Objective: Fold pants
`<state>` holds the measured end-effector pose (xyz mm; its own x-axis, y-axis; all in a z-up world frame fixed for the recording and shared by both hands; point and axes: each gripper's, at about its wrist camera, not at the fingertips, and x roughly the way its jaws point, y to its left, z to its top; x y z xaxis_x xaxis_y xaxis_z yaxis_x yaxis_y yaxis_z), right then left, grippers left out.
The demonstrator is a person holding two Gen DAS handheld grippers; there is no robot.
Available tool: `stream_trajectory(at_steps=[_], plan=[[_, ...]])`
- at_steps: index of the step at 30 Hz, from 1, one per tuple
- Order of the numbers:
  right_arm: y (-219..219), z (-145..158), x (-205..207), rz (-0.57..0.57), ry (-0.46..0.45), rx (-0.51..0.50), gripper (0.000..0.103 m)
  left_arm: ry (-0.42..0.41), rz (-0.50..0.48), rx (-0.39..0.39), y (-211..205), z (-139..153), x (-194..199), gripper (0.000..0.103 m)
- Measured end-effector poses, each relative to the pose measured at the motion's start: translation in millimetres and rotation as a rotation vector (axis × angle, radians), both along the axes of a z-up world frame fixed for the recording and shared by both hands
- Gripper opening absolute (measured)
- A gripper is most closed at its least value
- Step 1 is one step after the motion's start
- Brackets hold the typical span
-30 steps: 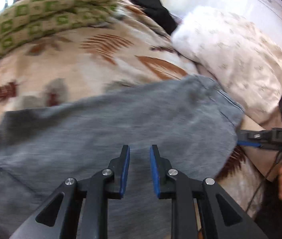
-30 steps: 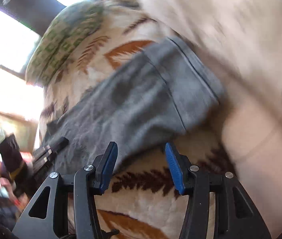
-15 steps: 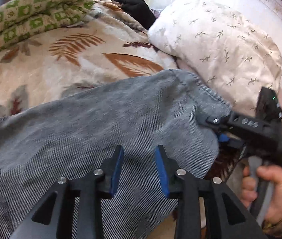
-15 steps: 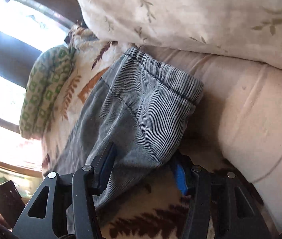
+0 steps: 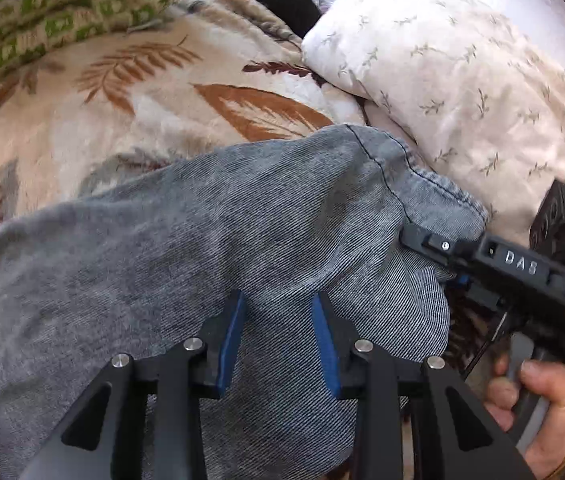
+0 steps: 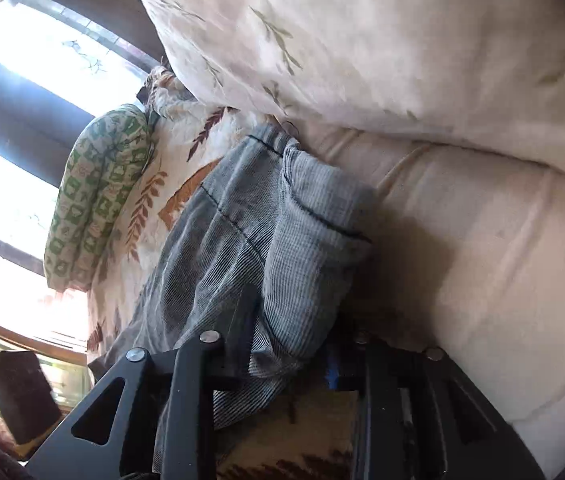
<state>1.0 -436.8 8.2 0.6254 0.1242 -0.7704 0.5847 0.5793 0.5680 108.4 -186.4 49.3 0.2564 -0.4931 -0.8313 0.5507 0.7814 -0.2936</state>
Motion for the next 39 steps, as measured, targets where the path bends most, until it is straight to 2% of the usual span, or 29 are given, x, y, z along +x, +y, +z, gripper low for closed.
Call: stream_trajectory(at_steps=[1,4,7,12,13,15,17,21,24,25,26,27,28,29,31,35,37,39], plan=[[0,2,1,0.012,-0.007,-0.001,0.015,0.005,-0.005,-0.001,1,3,0,0.036],[6,22,7,0.063,-0.055,-0.045,0.014,0.053,0.014,-0.056,18,16,0,0.036],[22,51,15,0.152,-0.115,-0.129,0.014,0.042,0.062,-0.055,52,31,-5,0.039],[69,83,29,0.345,-0.176,-0.265,0.014,0.066,0.163,-0.008,117,42,-6,0.039],[82,88,32,0.395,-0.184,-0.292,0.014,0.065,0.189,-0.011,133,44,-4,0.039],[106,95,37,0.490,-0.204,-0.345,0.014,0.075,0.240,-0.029,161,46,0,0.047],[133,99,41,0.590,-0.221,-0.393,0.014,0.081,0.291,-0.057,187,48,3,0.048],[195,93,45,0.837,-0.231,-0.462,0.014,0.098,0.364,-0.120,224,46,9,0.048],[246,64,45,1.058,-0.153,-0.542,0.019,0.109,0.376,-0.161,232,43,10,0.048],[261,51,42,1.119,-0.114,-0.571,0.028,0.106,0.372,-0.171,232,43,9,0.048],[270,41,39,1.162,-0.087,-0.580,0.030,0.104,0.367,-0.182,232,42,9,0.049],[277,34,35,1.190,-0.066,-0.598,0.033,0.102,0.364,-0.193,232,42,7,0.054],[282,30,29,1.200,-0.068,-0.631,0.039,0.099,0.359,-0.201,231,42,7,0.056],[282,31,27,1.201,-0.079,-0.629,0.042,0.097,0.353,-0.206,229,42,6,0.057],[274,38,23,1.181,-0.104,-0.560,0.051,0.099,0.334,-0.213,222,42,8,0.057],[244,58,22,1.069,-0.181,-0.369,0.051,0.090,0.300,-0.205,202,48,16,0.057],[235,63,26,1.023,-0.207,-0.304,0.051,0.079,0.274,-0.187,185,51,26,0.057],[237,69,26,1.010,-0.226,-0.269,0.050,0.113,0.245,-0.184,170,50,36,0.057]])
